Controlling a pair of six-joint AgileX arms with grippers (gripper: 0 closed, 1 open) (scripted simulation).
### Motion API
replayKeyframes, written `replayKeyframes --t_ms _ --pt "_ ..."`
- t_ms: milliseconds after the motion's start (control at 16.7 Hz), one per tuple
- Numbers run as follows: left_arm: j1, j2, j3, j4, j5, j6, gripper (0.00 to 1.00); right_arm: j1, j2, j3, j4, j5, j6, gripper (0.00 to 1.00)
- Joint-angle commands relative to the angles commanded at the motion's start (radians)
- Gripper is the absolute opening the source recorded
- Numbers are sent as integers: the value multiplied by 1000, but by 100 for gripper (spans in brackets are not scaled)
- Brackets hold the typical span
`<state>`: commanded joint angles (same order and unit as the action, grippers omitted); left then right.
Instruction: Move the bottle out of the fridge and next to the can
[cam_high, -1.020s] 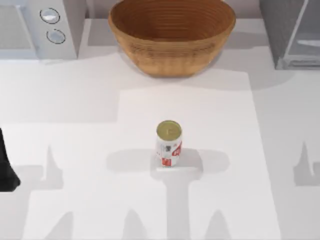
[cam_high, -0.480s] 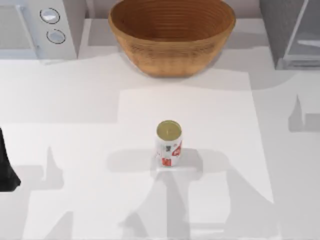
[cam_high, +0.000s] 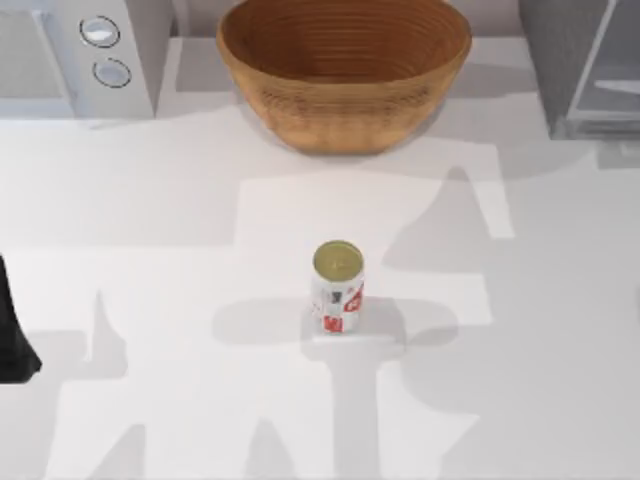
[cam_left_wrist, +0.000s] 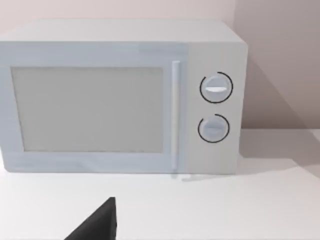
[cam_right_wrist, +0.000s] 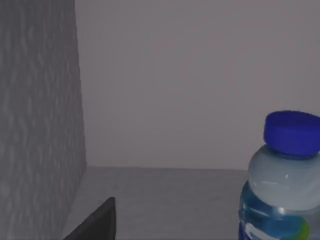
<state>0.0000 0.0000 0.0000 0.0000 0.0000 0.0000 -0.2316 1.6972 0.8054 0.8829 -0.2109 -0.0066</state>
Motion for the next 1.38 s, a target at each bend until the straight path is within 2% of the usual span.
replayKeyframes --t_ms 240,420,960,1380 --pt "0 0 0 0 0 0 100 -45 329 150 164 -36 -4 100" --pt "0 0 0 0 0 0 100 -66 468 222 242 -52 -7 100" --pt "0 0 0 0 0 0 100 -67 516 257 259 -53 -8 100" --pt "0 0 0 0 0 0 100 -45 629 481 151 -28 -9 100"
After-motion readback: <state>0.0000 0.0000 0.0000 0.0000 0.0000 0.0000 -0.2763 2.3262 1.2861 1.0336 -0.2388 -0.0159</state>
